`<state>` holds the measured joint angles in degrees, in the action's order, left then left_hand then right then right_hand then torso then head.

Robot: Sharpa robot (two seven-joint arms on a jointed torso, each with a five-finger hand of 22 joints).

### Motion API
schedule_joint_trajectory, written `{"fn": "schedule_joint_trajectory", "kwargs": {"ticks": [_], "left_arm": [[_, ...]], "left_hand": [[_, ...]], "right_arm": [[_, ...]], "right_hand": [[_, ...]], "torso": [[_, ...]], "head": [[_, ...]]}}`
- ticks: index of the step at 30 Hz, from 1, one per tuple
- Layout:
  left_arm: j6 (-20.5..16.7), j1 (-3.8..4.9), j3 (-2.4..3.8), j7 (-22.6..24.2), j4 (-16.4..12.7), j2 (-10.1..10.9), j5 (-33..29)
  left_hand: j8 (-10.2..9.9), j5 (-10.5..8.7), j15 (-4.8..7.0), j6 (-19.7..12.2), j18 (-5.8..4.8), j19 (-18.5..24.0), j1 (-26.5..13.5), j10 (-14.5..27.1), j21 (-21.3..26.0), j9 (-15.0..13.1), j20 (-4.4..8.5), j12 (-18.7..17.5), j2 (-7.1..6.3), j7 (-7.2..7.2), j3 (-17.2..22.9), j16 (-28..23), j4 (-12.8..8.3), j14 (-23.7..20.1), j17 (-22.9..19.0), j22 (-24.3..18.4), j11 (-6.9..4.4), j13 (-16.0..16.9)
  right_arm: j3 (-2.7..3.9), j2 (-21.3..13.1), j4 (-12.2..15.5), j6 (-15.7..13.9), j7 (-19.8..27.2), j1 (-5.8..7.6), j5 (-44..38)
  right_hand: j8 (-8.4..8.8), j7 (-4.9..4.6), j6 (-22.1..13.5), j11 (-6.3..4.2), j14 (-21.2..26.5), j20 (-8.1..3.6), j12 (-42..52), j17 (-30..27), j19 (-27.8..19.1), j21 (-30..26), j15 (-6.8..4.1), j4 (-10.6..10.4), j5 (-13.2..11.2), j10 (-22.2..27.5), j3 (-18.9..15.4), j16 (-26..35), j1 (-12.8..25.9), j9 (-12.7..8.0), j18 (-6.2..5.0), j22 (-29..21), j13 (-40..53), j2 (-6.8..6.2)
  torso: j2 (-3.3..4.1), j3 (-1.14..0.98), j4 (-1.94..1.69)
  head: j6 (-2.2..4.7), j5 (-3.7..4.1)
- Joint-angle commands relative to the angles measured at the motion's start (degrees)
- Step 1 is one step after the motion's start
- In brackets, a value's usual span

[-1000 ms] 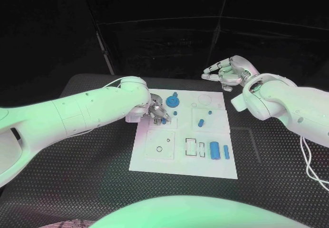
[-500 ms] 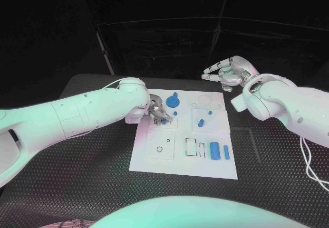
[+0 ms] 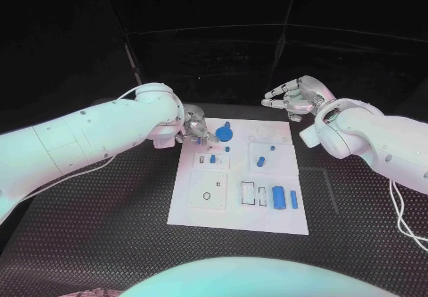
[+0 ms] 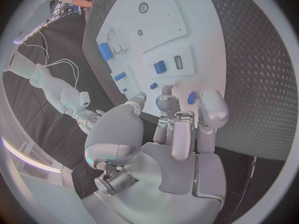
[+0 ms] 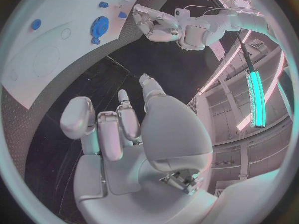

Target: Assemble the parts on the task board

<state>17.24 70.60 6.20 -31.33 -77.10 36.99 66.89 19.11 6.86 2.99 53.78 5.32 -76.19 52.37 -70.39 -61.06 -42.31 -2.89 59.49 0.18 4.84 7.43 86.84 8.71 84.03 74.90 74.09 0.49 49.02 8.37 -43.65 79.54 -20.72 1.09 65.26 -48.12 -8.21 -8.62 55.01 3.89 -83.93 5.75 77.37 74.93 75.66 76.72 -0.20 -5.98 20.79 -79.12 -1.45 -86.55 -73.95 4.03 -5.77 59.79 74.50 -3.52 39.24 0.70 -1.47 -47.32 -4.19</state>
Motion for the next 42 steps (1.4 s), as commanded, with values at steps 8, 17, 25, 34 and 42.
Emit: {"fn": "schedule_joint_trajectory", "kwargs": {"ticks": [8,17,25,34,42], "left_arm": [[-2.73,2.83,0.44,1.76,5.93,-0.87,-0.71],[-2.83,2.87,-1.82,2.18,12.33,-4.23,1.36],[-2.17,2.3,-2.78,2.17,15.58,-6.21,1.78],[-1.2,1.78,-3.32,1.9,17.76,-7.58,2.3],[0.99,1.49,-3.52,1.72,18.32,-8.27,2.48]], "left_hand": [[-4.46,0.39,-1.28,-1.22,3.39,6.77,7.68,7.95,15.29,5.49,-1.75,-8.93,0.18,1.28,-3.89,-7.63,-1.24,0.33,2.82,-8.3,1.39,-10.44],[-5.12,0.23,-1.14,0.21,3.0,4.78,8.52,7.22,13.93,7.89,-1.65,-8.5,0.51,1.11,-7.24,-6.58,0.92,1.18,3.77,-7.78,1.22,-11.08],[-5.2,-3.88,-1.0,1.97,2.36,2.5,8.52,5.67,10.78,9.71,-1.45,-6.8,0.72,0.96,-10.72,-4.46,3.87,2.33,5.92,-5.99,1.04,-10.04],[-5.12,-3.99,-0.95,2.76,2.07,1.77,8.94,4.84,9.33,10.31,-1.4,-5.53,0.81,0.88,-12.01,-3.5,4.8,2.73,6.92,-5.06,1.0,-8.83],[-4.93,-3.97,-0.82,3.84,1.74,0.91,10.33,3.77,7.36,11.04,-1.28,-3.74,1.4,0.6,-13.19,-2.28,5.43,3.23,8.22,-3.72,0.78,-7.13]], "right_arm": [[0.04,0.17,-0.23,0.28,0.35,0.02,-0.1],[0.04,0.23,-0.2,0.33,0.37,-0.02,-0.1],[0.04,0.36,-0.21,0.38,0.42,-0.07,-0.1],[0.04,0.41,-0.22,0.41,0.41,-0.1,-0.1],[0.04,0.51,-0.23,0.45,0.42,-0.11,-0.1]], "right_hand": [[-0.28,0.11,-0.39,-0.25,-4.27,-0.32,-0.02,6.76,0.09,-0.39,-0.47,-0.08,0.16,0.27,-0.38,0.27,0.47,-0.08,0.06,-0.06,-0.07,0.29],[-0.27,0.1,-0.43,-0.24,-4.28,-0.32,0.01,6.79,0.1,-0.39,-0.47,-0.13,0.17,0.25,-0.43,0.26,0.52,-0.08,0.06,-0.05,-0.05,0.31],[-0.27,0.1,-0.43,-0.24,-4.28,-0.32,0.01,6.79,0.1,-0.39,-0.47,-0.13,0.17,0.25,-0.43,0.26,0.52,-0.08,0.06,-0.05,-0.05,0.31],[-0.27,0.1,-0.43,-0.24,-4.28,-0.32,0.01,6.79,0.1,-0.39,-0.47,-0.13,0.17,0.25,-0.43,0.26,0.52,-0.08,0.06,-0.05,-0.05,0.31],[-0.27,0.1,-0.43,-0.24,-4.28,-0.32,0.01,6.79,0.1,-0.39,-0.47,-0.13,0.17,0.25,-0.43,0.26,0.52,-0.08,0.06,-0.05,-0.05,0.31]], "torso": [[0.05,-0.06,0.18],[0.1,0.02,0.14],[0.03,-0.02,0.11],[0.07,-0.06,0.15],[0.01,-0.06,0.07]], "head": [[1.3,-0.32],[1.81,-0.35],[1.79,-0.4],[1.67,-0.43],[1.51,-0.4]]}}
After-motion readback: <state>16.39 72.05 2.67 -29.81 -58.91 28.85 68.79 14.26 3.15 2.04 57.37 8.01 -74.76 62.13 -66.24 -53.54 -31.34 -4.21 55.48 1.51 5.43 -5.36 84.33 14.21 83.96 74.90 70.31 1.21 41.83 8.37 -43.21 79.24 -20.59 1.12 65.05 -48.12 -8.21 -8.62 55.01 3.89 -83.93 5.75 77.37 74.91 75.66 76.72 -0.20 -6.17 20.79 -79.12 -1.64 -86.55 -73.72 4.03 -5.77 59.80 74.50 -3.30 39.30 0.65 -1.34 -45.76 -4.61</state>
